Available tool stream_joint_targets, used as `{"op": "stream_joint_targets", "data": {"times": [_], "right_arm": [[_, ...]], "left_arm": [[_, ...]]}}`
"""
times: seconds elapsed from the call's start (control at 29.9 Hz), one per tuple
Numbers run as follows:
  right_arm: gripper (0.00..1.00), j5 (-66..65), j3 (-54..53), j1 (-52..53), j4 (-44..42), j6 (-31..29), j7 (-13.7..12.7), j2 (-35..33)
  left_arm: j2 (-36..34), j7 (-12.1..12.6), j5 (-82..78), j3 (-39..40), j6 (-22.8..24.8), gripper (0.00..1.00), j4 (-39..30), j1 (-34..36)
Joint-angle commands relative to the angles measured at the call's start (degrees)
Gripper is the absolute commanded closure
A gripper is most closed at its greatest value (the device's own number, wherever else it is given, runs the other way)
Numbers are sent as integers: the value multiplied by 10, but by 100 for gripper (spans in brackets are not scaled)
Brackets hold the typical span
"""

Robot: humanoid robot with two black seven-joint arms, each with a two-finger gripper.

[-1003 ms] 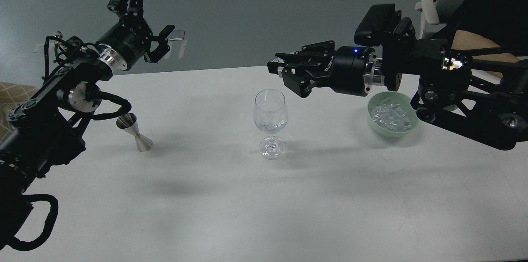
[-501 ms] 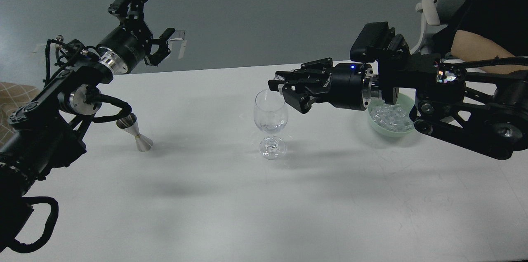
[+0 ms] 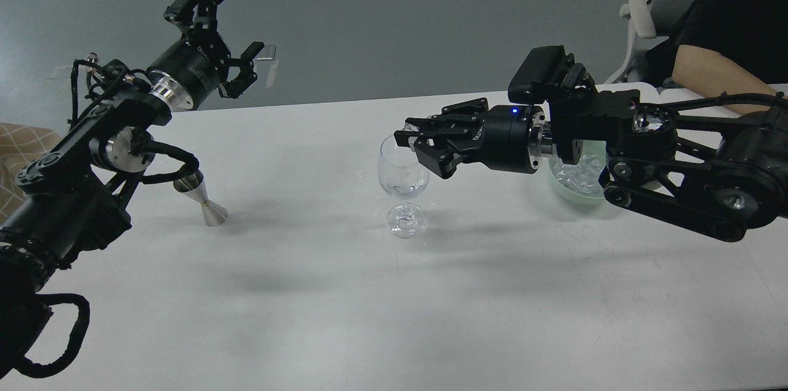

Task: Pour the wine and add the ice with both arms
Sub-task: 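Open the right gripper above the wine glass to drop the ice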

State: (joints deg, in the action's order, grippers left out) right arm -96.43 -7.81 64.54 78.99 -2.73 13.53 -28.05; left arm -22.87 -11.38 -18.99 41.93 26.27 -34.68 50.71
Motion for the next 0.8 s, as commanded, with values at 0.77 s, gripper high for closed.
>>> {"op": "stream_joint_targets", "data": {"times": [0.77], "right_arm": [[68, 0, 0, 0, -4, 0, -1, 12]], "left_arm": [[-2, -2, 0, 0, 4, 2, 0, 0]]}}
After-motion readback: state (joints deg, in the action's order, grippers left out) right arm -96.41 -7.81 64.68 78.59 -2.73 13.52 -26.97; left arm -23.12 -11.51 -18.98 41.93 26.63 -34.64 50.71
